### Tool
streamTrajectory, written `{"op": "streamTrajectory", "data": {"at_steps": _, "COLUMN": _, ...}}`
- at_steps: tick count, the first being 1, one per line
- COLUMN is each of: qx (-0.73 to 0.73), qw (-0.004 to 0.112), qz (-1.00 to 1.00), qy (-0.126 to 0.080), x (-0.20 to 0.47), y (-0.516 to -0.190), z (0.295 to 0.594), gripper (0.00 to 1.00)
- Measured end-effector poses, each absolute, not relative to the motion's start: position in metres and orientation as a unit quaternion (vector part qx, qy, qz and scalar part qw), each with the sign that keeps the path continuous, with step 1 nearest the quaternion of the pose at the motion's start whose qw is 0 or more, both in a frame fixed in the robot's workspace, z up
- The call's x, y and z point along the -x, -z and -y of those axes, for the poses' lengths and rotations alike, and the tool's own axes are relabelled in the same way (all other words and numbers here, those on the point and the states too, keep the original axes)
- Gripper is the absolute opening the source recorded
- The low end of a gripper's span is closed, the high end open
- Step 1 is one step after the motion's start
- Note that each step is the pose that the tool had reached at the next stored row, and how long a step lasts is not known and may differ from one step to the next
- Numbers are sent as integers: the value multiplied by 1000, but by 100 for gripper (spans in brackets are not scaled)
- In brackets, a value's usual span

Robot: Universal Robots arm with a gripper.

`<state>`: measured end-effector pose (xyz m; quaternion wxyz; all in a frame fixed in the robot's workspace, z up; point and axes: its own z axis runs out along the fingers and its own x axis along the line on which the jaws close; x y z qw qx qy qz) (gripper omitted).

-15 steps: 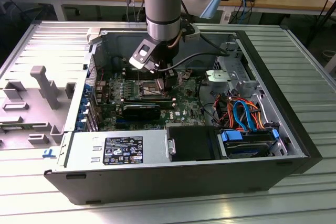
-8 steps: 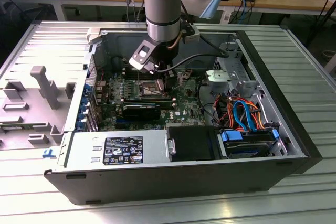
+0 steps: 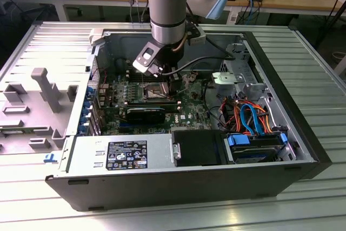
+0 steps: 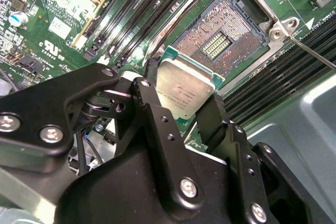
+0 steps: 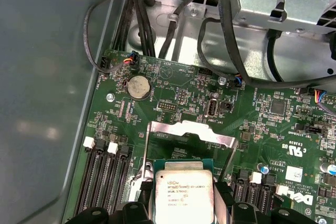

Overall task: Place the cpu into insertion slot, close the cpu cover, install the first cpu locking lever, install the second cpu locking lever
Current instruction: 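Place the cpu into insertion slot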

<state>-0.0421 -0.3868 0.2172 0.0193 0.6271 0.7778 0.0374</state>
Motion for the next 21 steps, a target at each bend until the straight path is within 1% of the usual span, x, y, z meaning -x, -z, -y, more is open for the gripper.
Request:
{"op": "streamTrajectory", "data": {"at_steps": 14, "qx": -633, "qw": 20, "qz": -773, "qy": -37, "x": 42, "y": -216, "z": 387, "gripper": 54}}
{"op": "streamTrajectory", "data": {"at_steps": 21, "qx": -642, "qw": 20, "qz": -766, "qy": -37, "x": 52, "y": -216, "z": 382, "gripper": 54}}
